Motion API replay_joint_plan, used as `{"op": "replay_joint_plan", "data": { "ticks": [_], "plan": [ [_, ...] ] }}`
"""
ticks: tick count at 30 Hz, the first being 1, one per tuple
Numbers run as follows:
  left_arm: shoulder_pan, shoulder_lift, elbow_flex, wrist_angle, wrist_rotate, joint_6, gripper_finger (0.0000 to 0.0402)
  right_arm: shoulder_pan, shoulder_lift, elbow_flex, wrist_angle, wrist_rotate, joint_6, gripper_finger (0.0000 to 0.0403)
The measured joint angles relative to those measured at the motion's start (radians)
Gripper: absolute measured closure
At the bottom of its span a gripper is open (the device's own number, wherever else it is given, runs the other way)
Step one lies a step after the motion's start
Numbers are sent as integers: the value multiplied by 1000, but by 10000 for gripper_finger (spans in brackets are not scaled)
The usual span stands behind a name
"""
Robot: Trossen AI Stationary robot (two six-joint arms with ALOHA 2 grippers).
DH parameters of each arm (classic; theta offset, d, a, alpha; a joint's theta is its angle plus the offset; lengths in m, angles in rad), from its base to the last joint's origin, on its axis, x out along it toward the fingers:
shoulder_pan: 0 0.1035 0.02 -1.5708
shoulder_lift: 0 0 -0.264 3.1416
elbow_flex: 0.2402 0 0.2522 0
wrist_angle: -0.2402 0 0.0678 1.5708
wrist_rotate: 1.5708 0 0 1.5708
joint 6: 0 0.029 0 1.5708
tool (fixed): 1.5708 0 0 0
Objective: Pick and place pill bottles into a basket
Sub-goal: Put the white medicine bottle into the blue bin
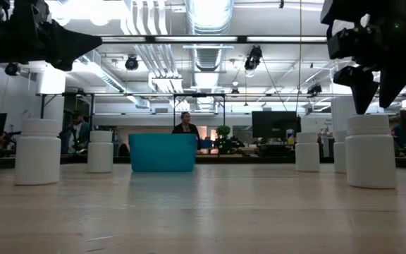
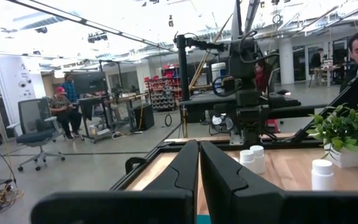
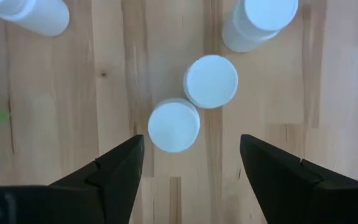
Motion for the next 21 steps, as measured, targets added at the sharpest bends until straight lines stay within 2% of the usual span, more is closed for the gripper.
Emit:
{"op": "replay_joint_plan", "data": {
  "ticks": [8, 21],
  "plan": [
    [0, 0, 0, 1, 0, 0, 401, 0, 2, -10, 15, -13, 3, 143],
    [0, 0, -1, 0, 0, -2, 401, 0, 86, -21, 39, -23, 1, 145]
  ]
}}
